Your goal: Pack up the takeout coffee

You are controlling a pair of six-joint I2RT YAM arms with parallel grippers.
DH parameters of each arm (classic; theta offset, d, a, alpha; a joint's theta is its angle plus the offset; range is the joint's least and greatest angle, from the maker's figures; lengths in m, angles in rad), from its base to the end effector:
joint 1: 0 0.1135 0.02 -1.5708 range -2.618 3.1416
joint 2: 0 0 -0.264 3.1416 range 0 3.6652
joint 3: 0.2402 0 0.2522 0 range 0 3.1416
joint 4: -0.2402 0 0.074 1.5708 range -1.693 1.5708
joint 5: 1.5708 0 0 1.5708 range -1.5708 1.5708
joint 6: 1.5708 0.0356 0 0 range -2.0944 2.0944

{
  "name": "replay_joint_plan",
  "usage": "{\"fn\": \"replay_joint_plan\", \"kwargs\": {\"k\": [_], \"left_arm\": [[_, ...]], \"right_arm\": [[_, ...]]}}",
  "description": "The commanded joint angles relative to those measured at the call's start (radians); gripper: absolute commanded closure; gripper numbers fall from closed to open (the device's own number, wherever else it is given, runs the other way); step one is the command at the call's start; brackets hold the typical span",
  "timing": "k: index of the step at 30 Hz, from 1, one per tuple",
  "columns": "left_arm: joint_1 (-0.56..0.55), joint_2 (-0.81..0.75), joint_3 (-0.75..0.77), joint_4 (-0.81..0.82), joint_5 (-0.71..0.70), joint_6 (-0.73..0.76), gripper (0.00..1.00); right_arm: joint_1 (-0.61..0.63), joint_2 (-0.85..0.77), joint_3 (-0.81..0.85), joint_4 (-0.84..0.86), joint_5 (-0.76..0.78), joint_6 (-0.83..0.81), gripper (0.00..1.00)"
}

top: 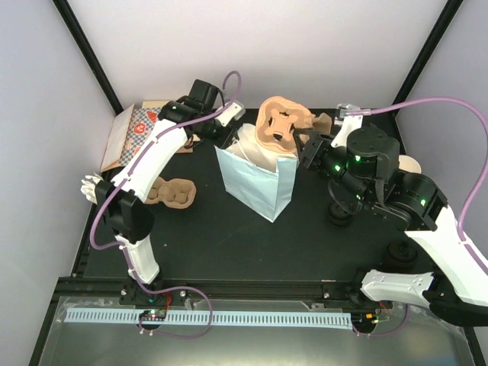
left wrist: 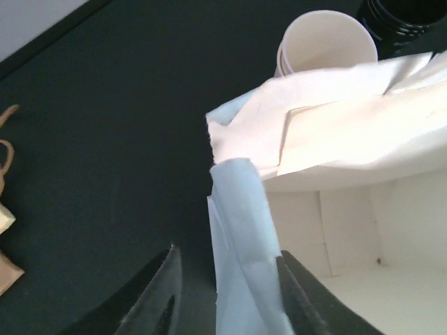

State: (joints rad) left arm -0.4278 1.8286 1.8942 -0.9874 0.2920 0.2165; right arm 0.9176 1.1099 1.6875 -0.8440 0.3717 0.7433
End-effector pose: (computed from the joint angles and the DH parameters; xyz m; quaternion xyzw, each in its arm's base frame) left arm 0.3535 -0.1724 0.3586 0.3409 0.8748 -0.1704 0.2991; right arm 0.1187 0.1338 0.5058 0.0437 0.7879 0.3413 0.5108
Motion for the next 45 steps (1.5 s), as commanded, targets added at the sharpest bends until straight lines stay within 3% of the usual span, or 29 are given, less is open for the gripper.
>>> {"fn": "replay_joint_plan", "kwargs": {"k": [1, 6, 11, 21, 28, 35, 45], "left_arm": [[-0.008, -0.004, 0.1, -0.064, -0.079, -0.017, 0.68], [-0.011, -0.054, 0.073, -0.051, -0.008, -0.055, 0.86], [-0.023, -0.159, -0.067, 0.032, -0.007, -0.106, 0.98], [-0.027, -0.469, -0.408, 0.234, -0.011, -0.294, 0.99], [-0.031, -0.67, -0.665, 0.348, 0.038, -0.492, 0.98], [-0.034, -0.774, -0.744, 0.342, 0.071, -0.607, 0.98], [-0.035, -0.843, -0.804, 0.349, 0.051, -0.642, 0.95]], "right_arm": [[-0.006, -0.017, -0.026, 0.041, -0.01, 0.023, 0.63], [-0.006, -0.008, -0.031, 0.051, -0.049, 0.03, 0.63], [-0.007, -0.011, -0.04, 0.082, -0.102, 0.042, 0.63], [-0.006, 0.008, -0.056, 0.142, -0.255, 0.082, 0.63], [-0.006, 0.039, -0.091, 0.225, -0.466, 0.126, 0.63], [-0.007, 0.073, -0.135, 0.313, -0.61, 0.176, 0.64], [-0.006, 0.088, -0.226, 0.399, -0.635, 0.232, 0.65]]}}
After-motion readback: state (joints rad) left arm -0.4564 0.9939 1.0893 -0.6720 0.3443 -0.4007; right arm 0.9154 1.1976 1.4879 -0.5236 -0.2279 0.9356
